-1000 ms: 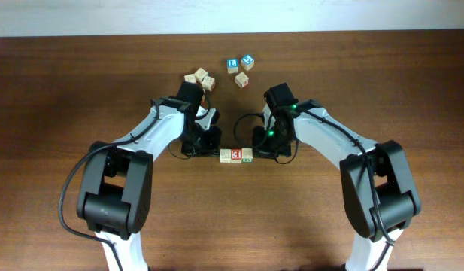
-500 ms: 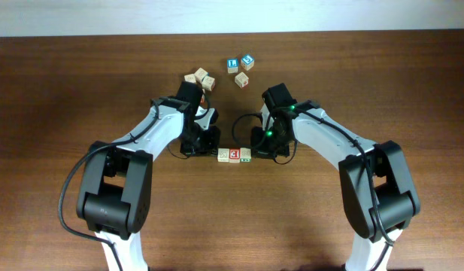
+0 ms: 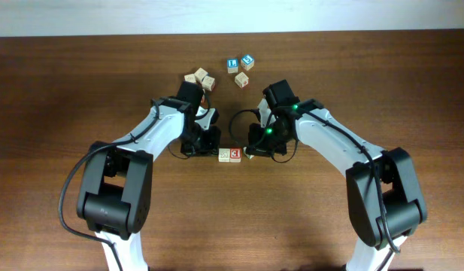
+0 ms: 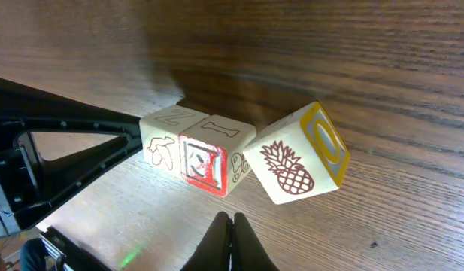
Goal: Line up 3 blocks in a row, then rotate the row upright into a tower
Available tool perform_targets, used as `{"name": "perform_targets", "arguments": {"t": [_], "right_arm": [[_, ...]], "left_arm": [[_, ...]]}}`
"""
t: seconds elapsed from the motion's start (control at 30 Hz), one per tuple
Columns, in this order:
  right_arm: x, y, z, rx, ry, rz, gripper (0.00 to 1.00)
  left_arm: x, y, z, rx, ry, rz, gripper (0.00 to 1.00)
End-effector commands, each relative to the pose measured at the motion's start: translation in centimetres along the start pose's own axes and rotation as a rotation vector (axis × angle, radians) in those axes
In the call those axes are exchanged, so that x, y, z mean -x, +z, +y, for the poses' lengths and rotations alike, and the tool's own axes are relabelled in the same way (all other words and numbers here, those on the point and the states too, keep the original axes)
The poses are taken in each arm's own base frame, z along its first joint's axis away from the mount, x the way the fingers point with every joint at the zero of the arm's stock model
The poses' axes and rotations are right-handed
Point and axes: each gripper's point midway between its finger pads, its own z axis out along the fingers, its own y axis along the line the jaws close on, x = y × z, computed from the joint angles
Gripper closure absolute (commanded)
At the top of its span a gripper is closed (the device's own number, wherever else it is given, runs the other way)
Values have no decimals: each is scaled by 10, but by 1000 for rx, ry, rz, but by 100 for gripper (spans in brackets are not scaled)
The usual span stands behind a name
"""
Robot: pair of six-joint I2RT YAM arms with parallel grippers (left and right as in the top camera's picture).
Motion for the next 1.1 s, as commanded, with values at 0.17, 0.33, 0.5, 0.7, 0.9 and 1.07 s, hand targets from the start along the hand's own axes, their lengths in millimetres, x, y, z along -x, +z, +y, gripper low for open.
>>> {"name": "perform_targets", "arguments": {"t": [0.17, 0.33, 0.5, 0.7, 0.9, 1.07], "right_arm": [[28, -18, -37, -203, 17, -142, 96], [36, -8, -49, -246, 15, -164, 96], [39, 0, -48, -226, -12, -153, 96], [36, 4, -40, -175, -48, -129, 96], [19, 16, -23, -163, -93, -80, 96], [10, 19, -17, -153, -89, -50, 96]], "left_arm": [[-5, 5, -1, -14, -15, 20, 100], [-5, 5, -1, -14, -15, 19, 100], [-5, 5, -1, -14, -15, 19, 100], [-4, 5, -1, -15, -12, 15, 100], [-4, 5, -1, -16, -12, 14, 100], [-4, 5, -1, -15, -12, 15, 100]]}}
